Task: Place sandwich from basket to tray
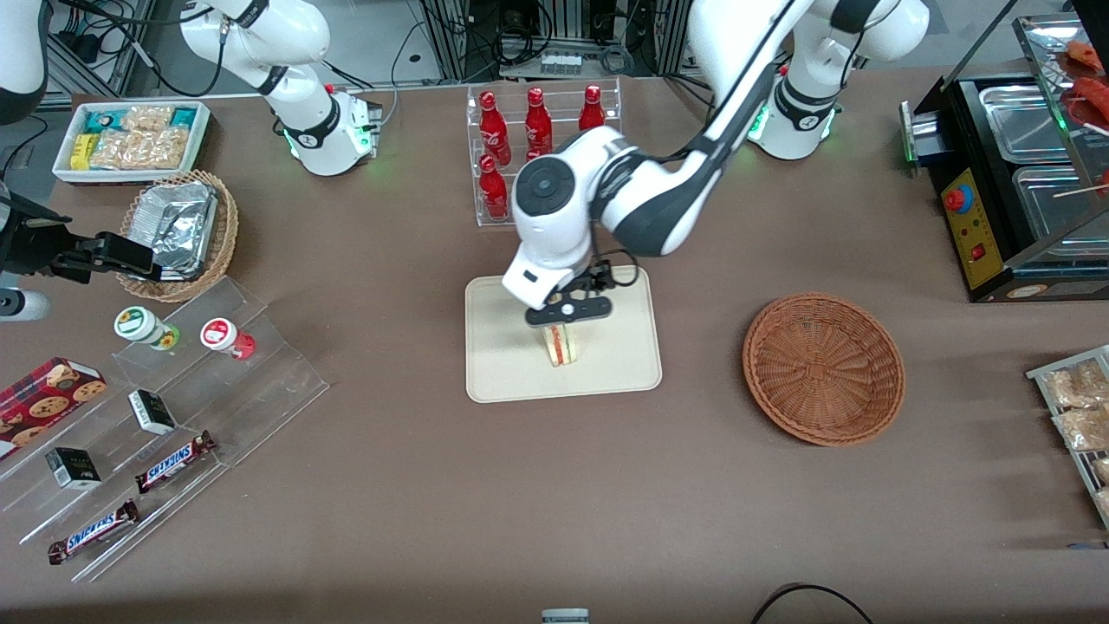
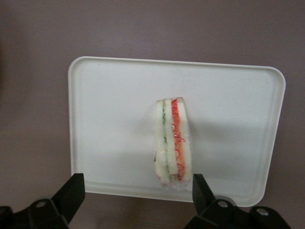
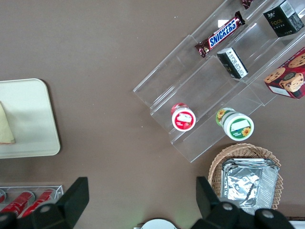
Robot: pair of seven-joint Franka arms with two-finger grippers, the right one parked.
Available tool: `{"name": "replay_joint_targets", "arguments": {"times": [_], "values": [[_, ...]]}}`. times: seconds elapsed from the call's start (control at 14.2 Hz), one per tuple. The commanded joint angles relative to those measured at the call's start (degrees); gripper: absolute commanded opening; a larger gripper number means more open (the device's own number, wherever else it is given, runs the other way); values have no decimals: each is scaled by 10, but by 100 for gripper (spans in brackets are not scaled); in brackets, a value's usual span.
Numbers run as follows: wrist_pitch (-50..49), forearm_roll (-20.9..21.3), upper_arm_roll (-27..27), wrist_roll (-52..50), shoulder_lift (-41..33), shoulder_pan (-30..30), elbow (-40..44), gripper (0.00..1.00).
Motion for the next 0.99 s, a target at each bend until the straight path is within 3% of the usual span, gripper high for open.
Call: {"name": "replay_joint_targets", "arguments": {"times": [0.0,0.42,0.92], "values": [[-56,-4,-2,9,-60,40,-18,100],[-114,-6,-2,94,-142,127,-40,100],[-209,-29,-2,278,-235,266,-54,100]]}}
